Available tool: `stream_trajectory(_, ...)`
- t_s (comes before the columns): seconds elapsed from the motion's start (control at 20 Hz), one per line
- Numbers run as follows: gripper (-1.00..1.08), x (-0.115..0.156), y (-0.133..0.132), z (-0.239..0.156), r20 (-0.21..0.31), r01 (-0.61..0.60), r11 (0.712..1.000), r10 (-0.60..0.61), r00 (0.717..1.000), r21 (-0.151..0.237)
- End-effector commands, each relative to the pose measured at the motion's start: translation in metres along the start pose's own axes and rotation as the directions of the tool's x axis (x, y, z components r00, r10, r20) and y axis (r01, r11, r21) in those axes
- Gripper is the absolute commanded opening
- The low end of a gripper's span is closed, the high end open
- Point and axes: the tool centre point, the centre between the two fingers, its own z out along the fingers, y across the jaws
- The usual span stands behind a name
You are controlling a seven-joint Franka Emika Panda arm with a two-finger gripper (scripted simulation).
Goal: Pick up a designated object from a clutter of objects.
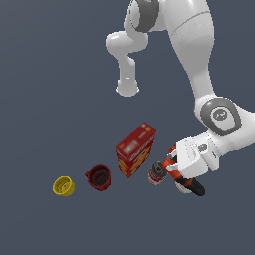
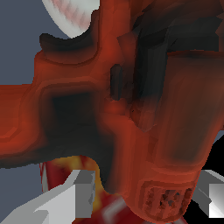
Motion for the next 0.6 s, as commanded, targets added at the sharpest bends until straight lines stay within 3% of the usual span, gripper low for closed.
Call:
stream_trajectory(0.0,-1.0,0.0,0.0,0.0,0.0,0.0,1.0,0.0,1.0,0.0)
stream_trajectory(0.55,-1.0,-0.022,0.003,-0.004,0.0,0.0,1.0,0.0,1.0,0.0)
